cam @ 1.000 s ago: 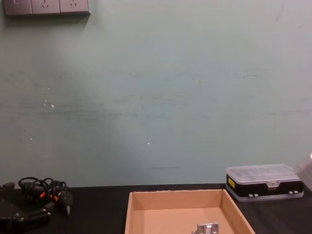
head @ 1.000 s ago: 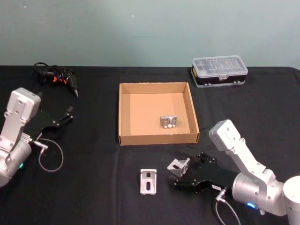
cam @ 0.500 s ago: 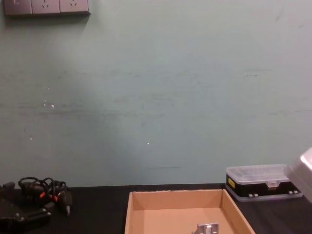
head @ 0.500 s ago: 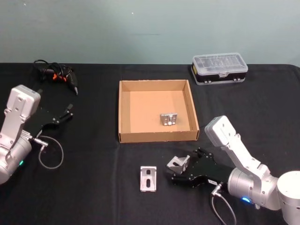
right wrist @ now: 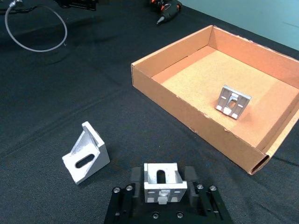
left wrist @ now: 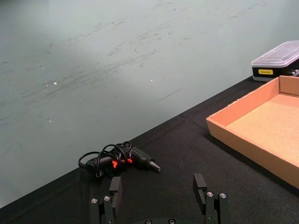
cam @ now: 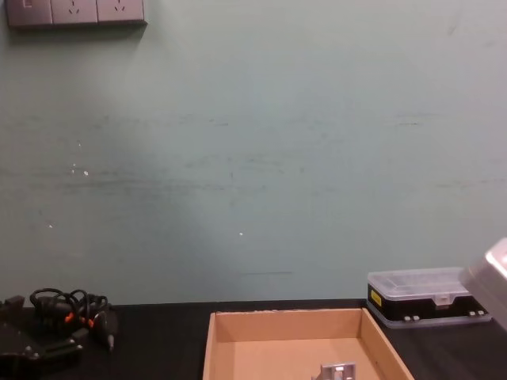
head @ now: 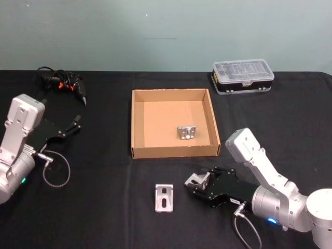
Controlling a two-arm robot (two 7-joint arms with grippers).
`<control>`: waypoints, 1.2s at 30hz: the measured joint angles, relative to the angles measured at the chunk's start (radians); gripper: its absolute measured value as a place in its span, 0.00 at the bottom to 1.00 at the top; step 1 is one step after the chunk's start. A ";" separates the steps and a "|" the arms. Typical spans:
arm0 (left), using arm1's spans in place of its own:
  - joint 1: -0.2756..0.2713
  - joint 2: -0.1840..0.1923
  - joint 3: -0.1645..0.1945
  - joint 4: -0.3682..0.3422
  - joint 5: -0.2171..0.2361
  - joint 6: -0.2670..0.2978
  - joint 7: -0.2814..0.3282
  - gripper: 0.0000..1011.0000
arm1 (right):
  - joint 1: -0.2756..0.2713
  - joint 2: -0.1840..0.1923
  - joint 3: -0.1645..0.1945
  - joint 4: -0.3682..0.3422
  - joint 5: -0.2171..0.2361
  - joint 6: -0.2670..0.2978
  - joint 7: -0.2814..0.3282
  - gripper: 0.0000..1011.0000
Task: Use one hand to pick up the angle iron from the table and place it into the box.
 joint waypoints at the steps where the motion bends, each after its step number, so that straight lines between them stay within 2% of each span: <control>1: 0.000 0.000 0.000 0.000 0.000 0.000 0.000 0.99 | 0.000 0.000 0.000 0.000 0.000 0.000 0.000 0.60; 2: 0.000 0.000 0.000 0.000 0.000 0.000 0.000 0.99 | -0.001 0.000 0.001 -0.002 0.000 0.000 0.001 0.54; 5: 0.000 0.000 0.000 0.000 0.000 0.000 0.000 0.99 | -0.003 0.003 0.004 -0.005 0.000 0.001 0.004 0.45; 17: 0.000 0.000 0.000 0.000 0.000 0.000 0.000 0.99 | -0.008 0.010 0.014 -0.022 0.007 0.004 0.010 0.45; 25: 0.000 0.000 0.000 0.000 0.000 0.000 0.000 0.99 | -0.016 0.020 0.047 -0.089 0.034 0.007 0.002 0.45; 32: 0.000 0.000 0.000 0.000 0.000 0.000 0.000 0.99 | 0.030 -0.001 0.050 -0.119 0.037 0.012 -0.017 0.45; 36: 0.000 0.000 0.000 0.000 0.000 0.000 0.000 0.99 | 0.089 -0.040 0.034 -0.099 0.026 0.028 -0.032 0.45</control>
